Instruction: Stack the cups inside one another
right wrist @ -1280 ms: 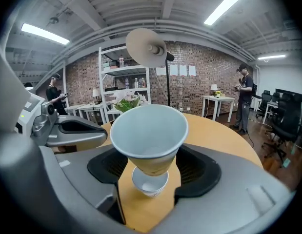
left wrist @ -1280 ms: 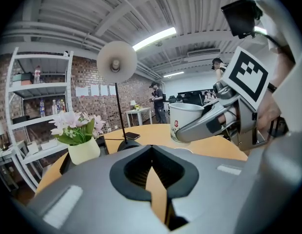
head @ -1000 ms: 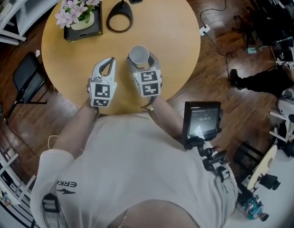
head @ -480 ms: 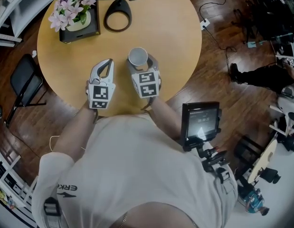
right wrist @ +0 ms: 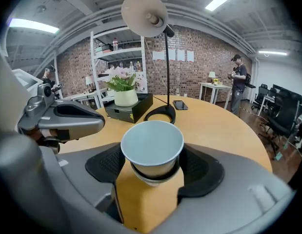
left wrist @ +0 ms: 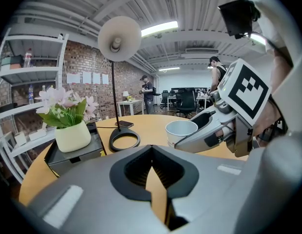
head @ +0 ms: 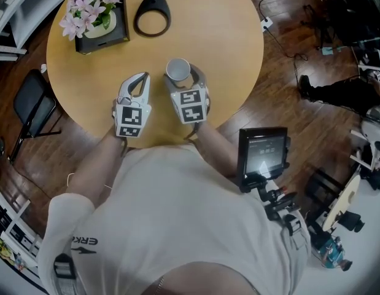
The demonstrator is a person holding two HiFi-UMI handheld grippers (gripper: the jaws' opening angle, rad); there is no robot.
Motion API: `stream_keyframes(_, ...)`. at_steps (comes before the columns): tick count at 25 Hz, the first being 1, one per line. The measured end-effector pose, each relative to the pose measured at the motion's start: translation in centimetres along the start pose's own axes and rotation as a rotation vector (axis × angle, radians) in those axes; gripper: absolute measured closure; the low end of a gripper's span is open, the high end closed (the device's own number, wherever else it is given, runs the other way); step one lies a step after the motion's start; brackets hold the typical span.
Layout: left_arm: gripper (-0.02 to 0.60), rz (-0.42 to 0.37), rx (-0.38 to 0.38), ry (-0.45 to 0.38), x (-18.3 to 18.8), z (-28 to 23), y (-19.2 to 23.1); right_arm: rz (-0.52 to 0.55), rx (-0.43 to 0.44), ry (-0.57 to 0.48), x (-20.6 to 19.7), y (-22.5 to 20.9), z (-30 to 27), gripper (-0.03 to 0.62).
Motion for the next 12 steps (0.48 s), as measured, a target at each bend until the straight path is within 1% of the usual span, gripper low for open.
stream_keyframes(3, 0.580, 0.000, -0.005, -0.001, 0.02, -0.11, 0.14, 0.003, -0.005, 0.004, -0.08, -0.02, -0.06, 0.223)
stream_keyframes(8, 0.580, 0.001, -0.011, 0.002, 0.04, -0.04, 0.30, 0.038, -0.021, 0.014, -0.03, 0.31, -0.02, 0.174)
stream_keyframes(12, 0.580, 0.004, -0.014, 0.001, -0.05, -0.03, 0.44, 0.068, -0.044, 0.009, 0.15, 0.44, 0.10, 0.161)
Point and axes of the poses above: the fingertips, and each gripper's own axes: z backward along the fingers, y to its left, x out of its top, the point moved 4 cm from there along z, backward along the fingers
